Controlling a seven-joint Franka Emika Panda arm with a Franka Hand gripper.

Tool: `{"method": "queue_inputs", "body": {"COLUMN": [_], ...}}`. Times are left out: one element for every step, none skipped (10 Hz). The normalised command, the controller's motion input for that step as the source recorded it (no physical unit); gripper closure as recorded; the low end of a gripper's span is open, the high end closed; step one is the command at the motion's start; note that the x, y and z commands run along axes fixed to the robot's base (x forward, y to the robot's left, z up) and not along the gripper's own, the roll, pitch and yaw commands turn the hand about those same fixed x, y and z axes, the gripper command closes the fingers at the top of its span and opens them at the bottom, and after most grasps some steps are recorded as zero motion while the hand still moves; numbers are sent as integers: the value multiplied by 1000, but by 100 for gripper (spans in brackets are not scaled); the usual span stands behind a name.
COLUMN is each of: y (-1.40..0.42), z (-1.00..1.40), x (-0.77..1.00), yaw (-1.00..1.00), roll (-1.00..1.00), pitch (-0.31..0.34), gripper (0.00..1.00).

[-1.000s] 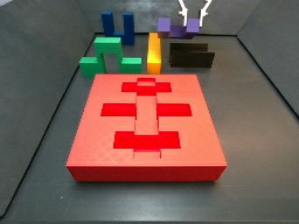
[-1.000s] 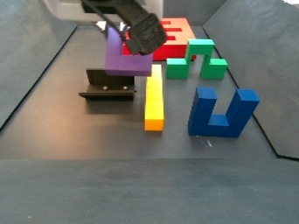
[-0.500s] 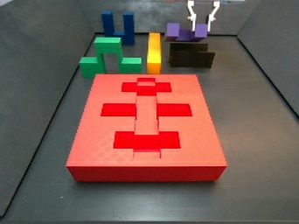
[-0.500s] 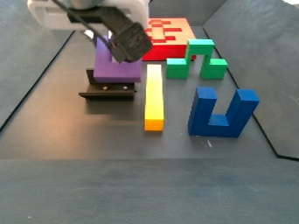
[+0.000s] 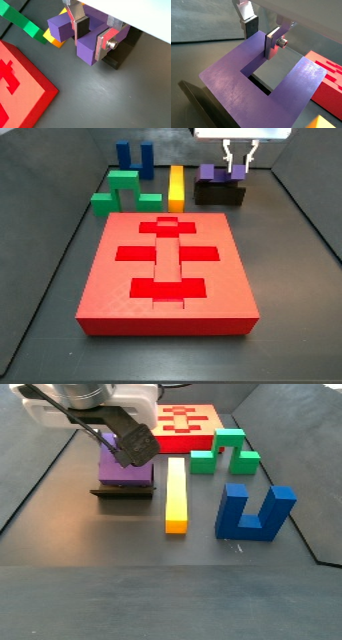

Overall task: Pick up the purple object. Move up. Place the purple object on the fixture. Regrasp the purple object. Move to above the board. Insert the purple object.
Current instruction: Place the purple object on the fixture.

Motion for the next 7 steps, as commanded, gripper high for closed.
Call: {"method": "queue_inputs", "body": {"y": [0, 14, 31, 31, 100, 163, 160], "z": [-69, -126, -220, -137, -31, -37, -26], "x": [537, 340, 171, 120, 31, 0, -11], "yaw": [0, 0, 0, 0, 0, -49, -117], "roll": [-177, -151, -169, -169, -251, -160, -54], "pitch": [-37, -109, -206, -131, -109, -63, -9], "gripper": [100, 100, 100, 100, 100, 100, 100]}}
